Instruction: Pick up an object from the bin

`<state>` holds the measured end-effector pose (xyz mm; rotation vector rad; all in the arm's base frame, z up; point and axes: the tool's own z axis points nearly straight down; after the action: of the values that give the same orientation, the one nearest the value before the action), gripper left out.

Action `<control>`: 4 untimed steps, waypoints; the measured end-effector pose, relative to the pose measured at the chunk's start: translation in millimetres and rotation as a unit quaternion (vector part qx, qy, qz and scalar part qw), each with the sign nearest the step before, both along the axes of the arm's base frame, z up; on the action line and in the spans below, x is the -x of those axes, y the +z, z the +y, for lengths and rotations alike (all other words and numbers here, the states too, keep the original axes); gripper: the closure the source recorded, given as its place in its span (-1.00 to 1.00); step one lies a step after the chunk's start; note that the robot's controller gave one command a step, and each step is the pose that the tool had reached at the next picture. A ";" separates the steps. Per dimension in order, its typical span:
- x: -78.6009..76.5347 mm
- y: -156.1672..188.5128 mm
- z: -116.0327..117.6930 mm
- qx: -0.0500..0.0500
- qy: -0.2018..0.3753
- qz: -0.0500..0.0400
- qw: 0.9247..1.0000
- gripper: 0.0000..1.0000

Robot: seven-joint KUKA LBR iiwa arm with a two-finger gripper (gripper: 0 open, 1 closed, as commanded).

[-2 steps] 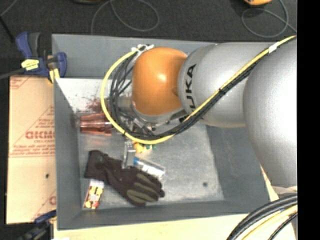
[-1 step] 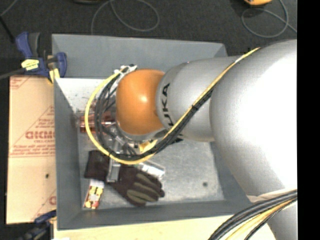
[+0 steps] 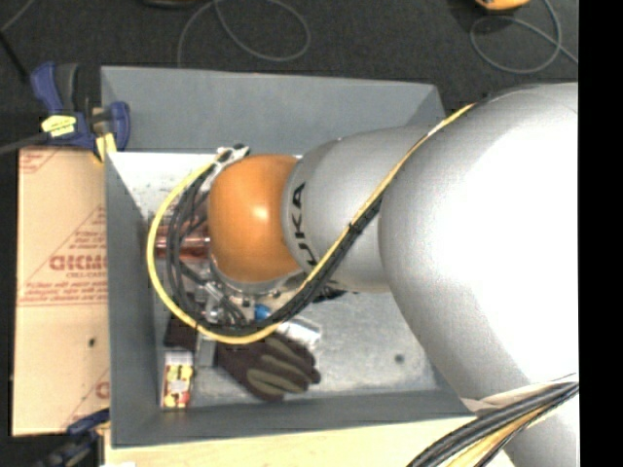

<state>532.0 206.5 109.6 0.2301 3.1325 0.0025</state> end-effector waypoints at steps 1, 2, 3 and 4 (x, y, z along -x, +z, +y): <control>10.3 10.0 0.8 0.000 -0.117 0.000 0.993 -1.00; 18.1 -25.7 -12.8 -0.001 -0.130 -0.002 0.992 -1.00; 35.4 -39.2 -26.7 -0.001 -0.172 -0.001 0.985 1.00; 35.4 -39.2 -26.7 -0.001 -0.172 -0.001 0.985 1.00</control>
Offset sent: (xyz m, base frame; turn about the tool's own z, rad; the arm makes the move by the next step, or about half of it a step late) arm -0.0228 -0.0177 -0.0396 0.2468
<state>496.6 179.8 70.4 0.7659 3.0435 0.0049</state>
